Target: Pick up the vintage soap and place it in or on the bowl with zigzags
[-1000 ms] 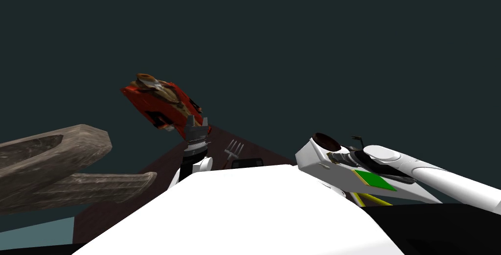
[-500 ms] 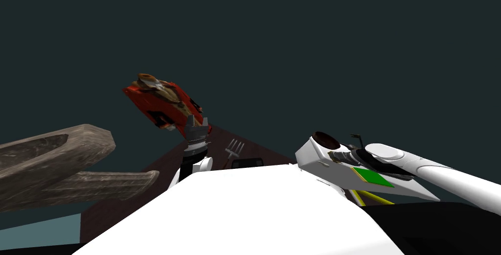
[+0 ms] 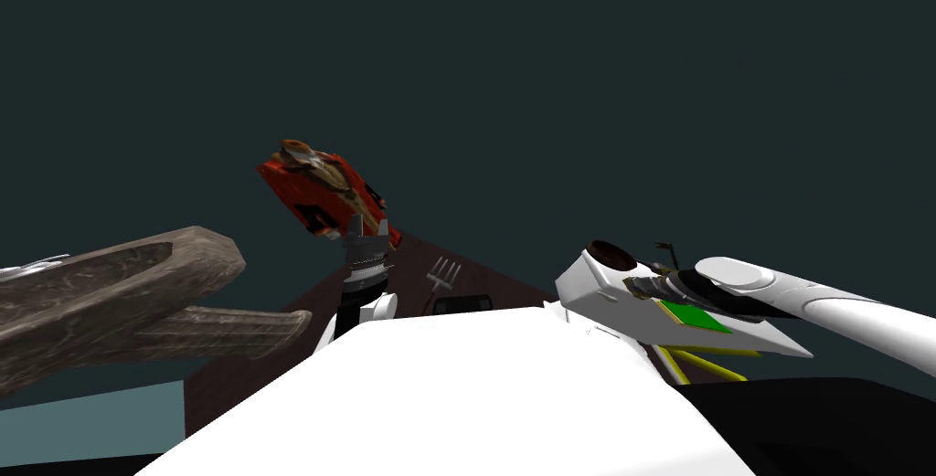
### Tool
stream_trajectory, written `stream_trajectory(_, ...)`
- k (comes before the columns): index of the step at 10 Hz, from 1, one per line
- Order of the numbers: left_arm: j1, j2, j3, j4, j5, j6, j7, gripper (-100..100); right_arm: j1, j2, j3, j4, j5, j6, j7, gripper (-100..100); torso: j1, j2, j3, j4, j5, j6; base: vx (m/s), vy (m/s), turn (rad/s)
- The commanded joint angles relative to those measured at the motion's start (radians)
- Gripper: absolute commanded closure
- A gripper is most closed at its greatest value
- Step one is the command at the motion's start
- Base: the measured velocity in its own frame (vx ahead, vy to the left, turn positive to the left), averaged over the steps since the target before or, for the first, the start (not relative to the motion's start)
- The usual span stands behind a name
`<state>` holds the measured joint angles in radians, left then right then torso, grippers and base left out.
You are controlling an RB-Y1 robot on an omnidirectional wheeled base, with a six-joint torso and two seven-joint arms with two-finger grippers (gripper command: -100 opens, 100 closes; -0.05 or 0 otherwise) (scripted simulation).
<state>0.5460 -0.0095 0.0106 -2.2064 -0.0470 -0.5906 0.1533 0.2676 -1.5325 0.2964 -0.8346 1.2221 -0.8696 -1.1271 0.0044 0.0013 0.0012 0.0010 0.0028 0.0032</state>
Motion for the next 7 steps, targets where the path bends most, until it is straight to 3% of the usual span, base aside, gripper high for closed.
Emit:
stream_trajectory(1, 0.000, 0.000, 0.000, 0.000, 0.000, 0.000, 0.000, 0, -0.036, 0.004, 0.005, 0.035, 0.011, -0.021, 0.006, 100, 0.000, 0.000, 0.000, 0.000, 0.000, 0.000, 0.014, 0.005, 0.002)
stream_trajectory(4, 0.000, 0.000, 0.000, 0.000, 0.000, 0.000, 0.000, 0, -0.054, -0.055, -0.009, 0.018, 0.012, -0.070, -0.053, 100, -0.007, -0.006, -0.003, -0.001, -0.001, -0.001, 0.059, -0.050, -0.005)
stream_trajectory(7, 0.000, 0.000, 0.000, 0.000, 0.000, 0.000, 0.000, 0, -0.066, -0.115, -0.023, -0.019, 0.009, -0.120, -0.109, 100, -0.011, -0.008, -0.005, -0.001, -0.003, 0.000, 0.092, -0.103, -0.016)
